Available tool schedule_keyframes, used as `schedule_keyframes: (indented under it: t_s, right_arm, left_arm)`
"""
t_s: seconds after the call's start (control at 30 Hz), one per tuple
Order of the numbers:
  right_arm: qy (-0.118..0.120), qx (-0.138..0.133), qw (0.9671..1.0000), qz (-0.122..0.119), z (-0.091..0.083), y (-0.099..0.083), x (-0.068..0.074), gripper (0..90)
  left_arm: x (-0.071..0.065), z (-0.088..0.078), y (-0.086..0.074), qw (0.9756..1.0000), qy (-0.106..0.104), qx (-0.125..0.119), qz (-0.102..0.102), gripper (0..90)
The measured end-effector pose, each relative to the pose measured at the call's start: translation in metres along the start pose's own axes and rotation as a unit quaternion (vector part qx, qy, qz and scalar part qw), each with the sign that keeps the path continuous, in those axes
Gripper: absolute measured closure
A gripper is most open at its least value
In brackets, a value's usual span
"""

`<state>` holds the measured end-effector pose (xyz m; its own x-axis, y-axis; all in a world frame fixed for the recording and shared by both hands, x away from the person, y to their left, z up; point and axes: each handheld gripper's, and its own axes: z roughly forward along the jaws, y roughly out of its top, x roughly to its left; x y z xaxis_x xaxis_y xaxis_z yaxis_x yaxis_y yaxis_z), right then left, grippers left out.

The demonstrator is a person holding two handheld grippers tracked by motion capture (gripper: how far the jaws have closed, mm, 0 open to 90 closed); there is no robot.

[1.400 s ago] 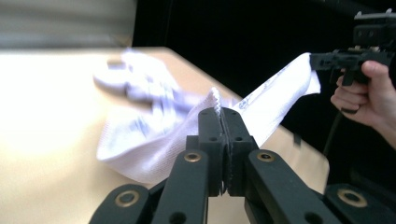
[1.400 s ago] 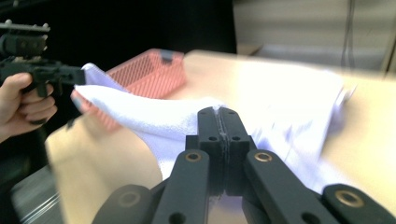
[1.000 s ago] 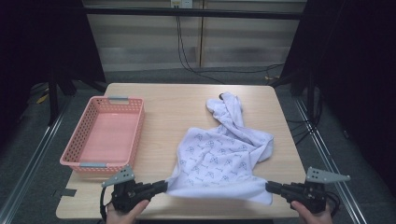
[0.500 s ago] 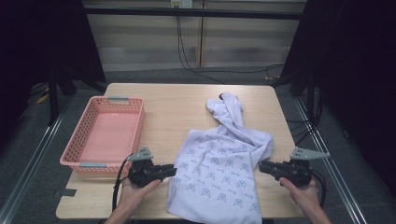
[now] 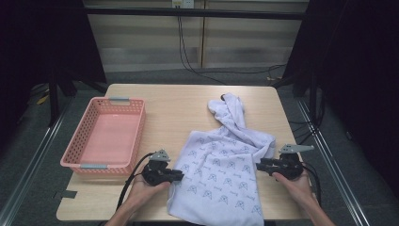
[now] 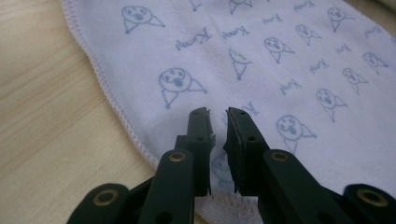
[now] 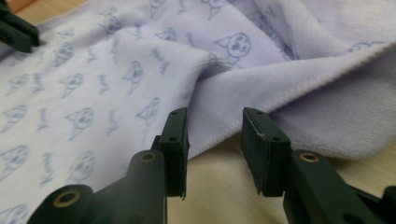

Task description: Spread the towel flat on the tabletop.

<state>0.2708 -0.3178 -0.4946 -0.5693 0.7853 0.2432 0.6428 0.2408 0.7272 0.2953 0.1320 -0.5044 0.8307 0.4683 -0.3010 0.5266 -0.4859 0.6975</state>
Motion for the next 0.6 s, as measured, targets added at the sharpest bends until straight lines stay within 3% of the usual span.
schedule_keyframes:
  t_s: [0.13,0.2,0.27,0.33,0.4,0.47,0.57,0.6]
  right_arm:
    - [0.020,-0.021,0.9994,0.021,0.007,0.007,-0.004,63.9]
    - [0.012,-0.015,0.9997,0.013,0.009,0.007,-0.004,66.7]
    - [0.007,-0.007,0.9999,0.009,0.011,0.005,-0.004,63.7]
    - [0.010,-0.014,0.9998,0.008,0.009,0.005,-0.002,61.8]
    - [0.013,-0.023,0.9996,0.008,0.006,0.004,0.001,60.9]
    - [0.019,-0.012,0.9997,0.002,0.006,0.002,0.004,60.8]
    - [0.033,0.007,0.9993,-0.012,0.013,0.001,0.009,61.4]
    - [0.029,0.008,0.9995,-0.014,0.015,0.002,0.010,61.3]
  left_arm:
    - [-0.006,-0.006,-0.006,0.9999,0.001,0.013,0.004,90.0]
    - [-0.009,-0.010,-0.010,0.9998,-0.006,0.020,0.000,90.0]
    - [-0.014,-0.014,-0.014,0.9997,-0.003,0.025,0.006,90.0]
    - [-0.020,-0.020,-0.021,0.9993,-0.016,0.035,-0.003,90.0]
    - [-0.029,-0.029,-0.029,0.9984,-0.027,0.050,0.005,90.0]
    - [-0.034,-0.036,-0.035,0.9975,-0.034,0.060,0.011,90.0]
    - [-0.028,-0.040,-0.030,0.9987,-0.050,0.000,-0.010,84.9]
    - [-0.026,-0.039,-0.026,0.9993,-0.037,-0.004,-0.006,83.7]
